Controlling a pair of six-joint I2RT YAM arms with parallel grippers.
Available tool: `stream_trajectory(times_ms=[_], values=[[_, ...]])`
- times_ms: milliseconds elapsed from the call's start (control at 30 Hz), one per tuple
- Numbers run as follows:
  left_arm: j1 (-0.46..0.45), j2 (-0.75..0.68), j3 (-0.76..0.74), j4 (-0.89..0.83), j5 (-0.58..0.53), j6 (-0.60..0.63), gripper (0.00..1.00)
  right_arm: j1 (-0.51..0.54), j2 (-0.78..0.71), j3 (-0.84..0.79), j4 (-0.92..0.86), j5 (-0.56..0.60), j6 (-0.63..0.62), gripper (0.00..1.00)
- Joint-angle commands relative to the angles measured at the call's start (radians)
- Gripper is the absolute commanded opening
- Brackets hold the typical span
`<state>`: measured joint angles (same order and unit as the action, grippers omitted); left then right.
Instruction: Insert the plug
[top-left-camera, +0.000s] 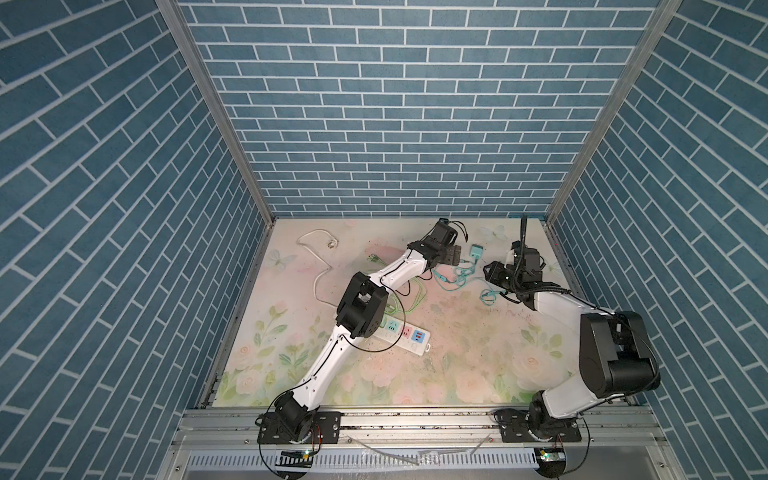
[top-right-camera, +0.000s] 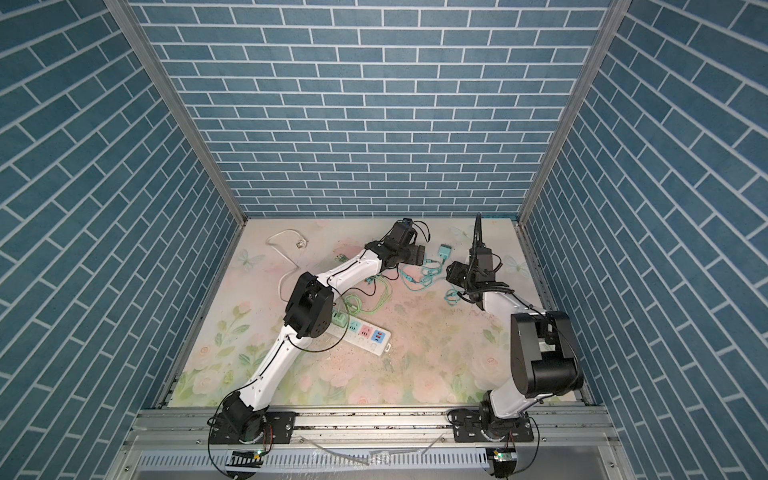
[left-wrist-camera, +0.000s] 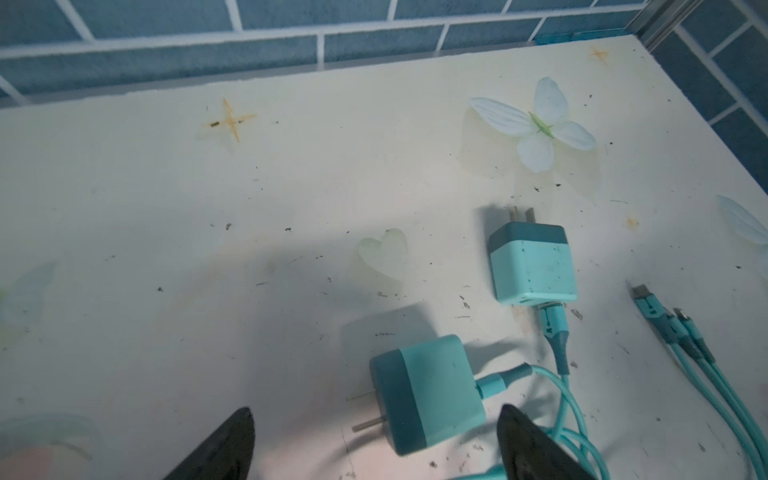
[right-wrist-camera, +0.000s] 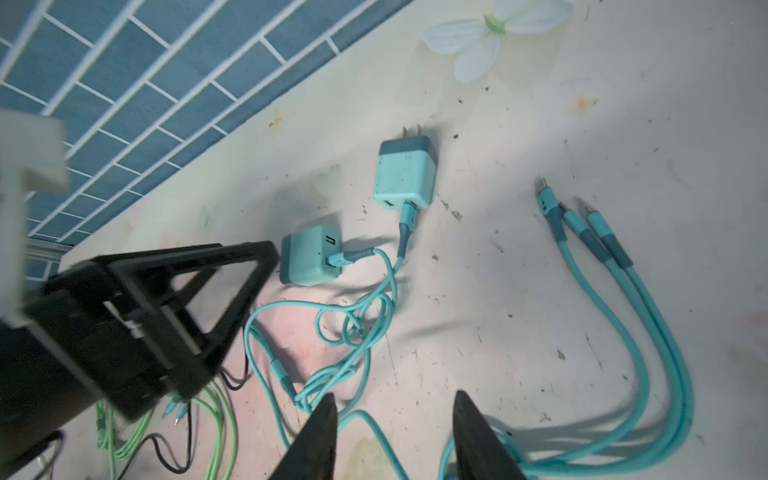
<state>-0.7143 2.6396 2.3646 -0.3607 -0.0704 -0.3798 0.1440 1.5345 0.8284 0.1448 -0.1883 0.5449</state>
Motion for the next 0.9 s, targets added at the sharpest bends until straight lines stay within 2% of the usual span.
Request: stream_trajectory(times_ms=[0,133,400,733,867], values=[[-0.021,0.066,0.109,-0.012,-0.032,-0.043,0.91,0.000,-0.061,-0.036,0.019,-0.013,0.005,0.45],[-0.038,0.145,0.228,-0.072,-0.044,-0.050,0.91,-0.001,-0.102,-0.059,0.022,-0.026,0.001,0.45],[-0.048,0.173,0.231,-0.064,-0.102,-0.119,0.86,-0.002,-0.169,-0.103,0.027,-0.050,-0.003,0.43],[-0.048,0.209,0.312,-0.190,-0.124,-0.184,0.76,-0.003,-0.255,-0.144,-0.001,-0.062,-0.013,0.42],[-0.049,0.215,0.315,-0.218,-0.119,-0.192,0.76,-0.002,-0.298,-0.150,-0.014,-0.064,-0.011,0.42]])
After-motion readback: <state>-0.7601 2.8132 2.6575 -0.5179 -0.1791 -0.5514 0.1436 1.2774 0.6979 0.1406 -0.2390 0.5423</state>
